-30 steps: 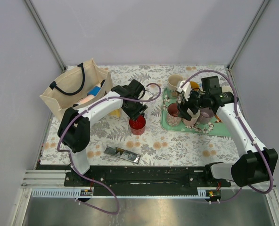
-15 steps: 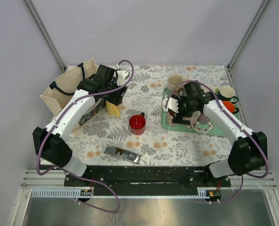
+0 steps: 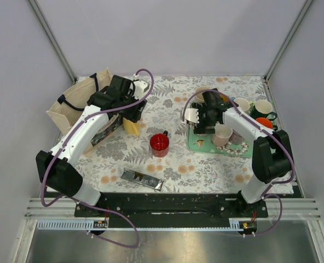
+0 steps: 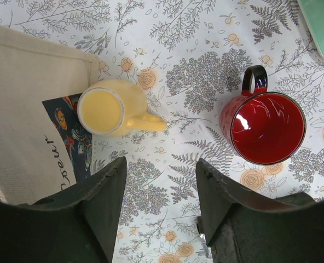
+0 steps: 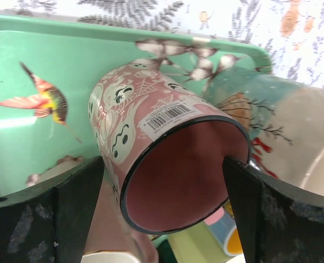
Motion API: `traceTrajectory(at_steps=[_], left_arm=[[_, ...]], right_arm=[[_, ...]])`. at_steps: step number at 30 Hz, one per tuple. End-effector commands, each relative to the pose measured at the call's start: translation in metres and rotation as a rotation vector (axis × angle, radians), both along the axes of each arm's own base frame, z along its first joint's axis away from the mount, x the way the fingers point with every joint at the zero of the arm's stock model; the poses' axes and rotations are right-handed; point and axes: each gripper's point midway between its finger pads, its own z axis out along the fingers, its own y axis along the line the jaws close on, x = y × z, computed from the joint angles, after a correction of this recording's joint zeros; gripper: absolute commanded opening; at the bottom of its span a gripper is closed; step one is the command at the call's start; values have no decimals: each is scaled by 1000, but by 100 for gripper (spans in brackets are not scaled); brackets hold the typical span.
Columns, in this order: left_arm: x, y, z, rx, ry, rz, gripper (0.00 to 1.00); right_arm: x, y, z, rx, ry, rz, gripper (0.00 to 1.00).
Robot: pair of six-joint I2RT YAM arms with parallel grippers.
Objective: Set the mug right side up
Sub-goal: Pick up the cup at the center of the board.
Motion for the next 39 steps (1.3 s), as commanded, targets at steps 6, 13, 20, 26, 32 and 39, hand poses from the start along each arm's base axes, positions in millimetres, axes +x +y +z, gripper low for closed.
traceTrajectory(at_steps=[6,13,20,26,32,39], left_arm=[[-3,-4,15,-46,-40,-17,57],[-6,5,24,-36,-55,-5,58],[-3,30,56,-102,-58,130,71],[0,43,82,-139,-117,178,72],[-10,60,89,-131,-179,216,73],[-30,66,84,-129,-191,214,74]], right_arm=[[34,22,41,50,-149,-24,97],[-27,59,93,261,-70,14,99],[-92,144,82,373,185,7,96],[-125,218,73,455,491,-99,84],[-143,248,44,403,577,-138,81],[-146,254,-2,364,659,-282,72]])
